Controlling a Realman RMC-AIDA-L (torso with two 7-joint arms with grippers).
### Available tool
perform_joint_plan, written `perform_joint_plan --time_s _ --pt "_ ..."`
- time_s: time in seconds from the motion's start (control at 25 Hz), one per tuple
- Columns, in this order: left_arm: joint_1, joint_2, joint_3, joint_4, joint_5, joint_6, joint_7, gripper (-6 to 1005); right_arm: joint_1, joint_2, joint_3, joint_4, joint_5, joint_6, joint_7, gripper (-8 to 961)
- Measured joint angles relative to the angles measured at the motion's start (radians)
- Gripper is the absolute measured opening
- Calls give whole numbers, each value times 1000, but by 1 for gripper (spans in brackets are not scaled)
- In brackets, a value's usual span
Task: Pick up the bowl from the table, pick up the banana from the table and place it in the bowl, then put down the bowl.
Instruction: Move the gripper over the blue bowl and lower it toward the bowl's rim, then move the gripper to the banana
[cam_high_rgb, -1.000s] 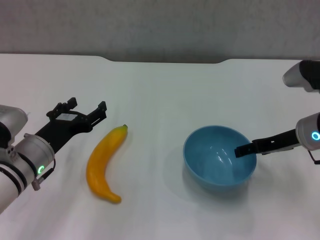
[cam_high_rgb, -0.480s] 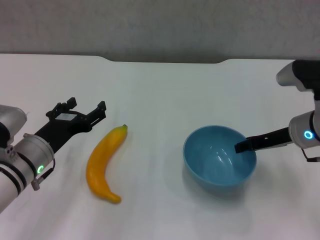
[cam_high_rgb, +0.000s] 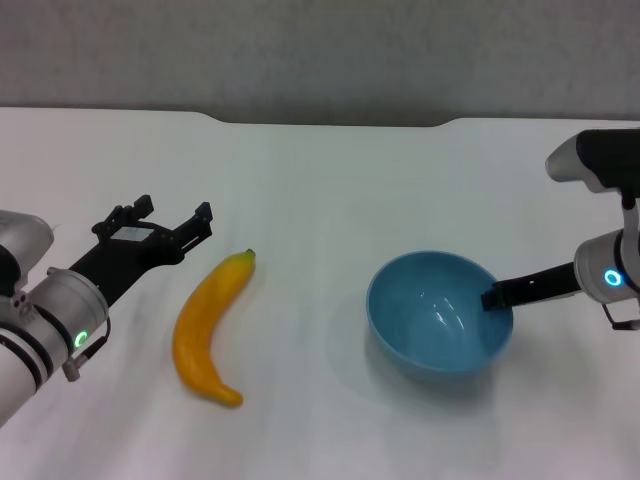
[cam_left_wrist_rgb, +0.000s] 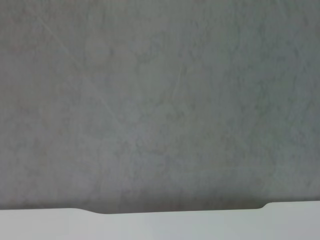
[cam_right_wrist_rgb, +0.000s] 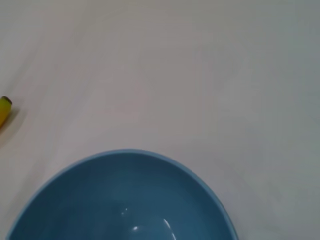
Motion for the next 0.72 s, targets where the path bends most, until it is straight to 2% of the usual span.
perform_joint_plan --time_s 0.12,0.32,0.6,0.72 --pt "1 0 0 0 0 0 0 906 -10 0 0 0 0 5 0 143" --pt "1 0 0 1 0 0 0 906 -17 -1 -1 -7 0 18 0 45" --pt "4 0 4 2 0 10 0 907 -35 1 -2 -25 22 36 -5 35" --pt "-6 6 37 -19 2 93 -17 907 -72 1 -3 -79 43 31 -12 36"
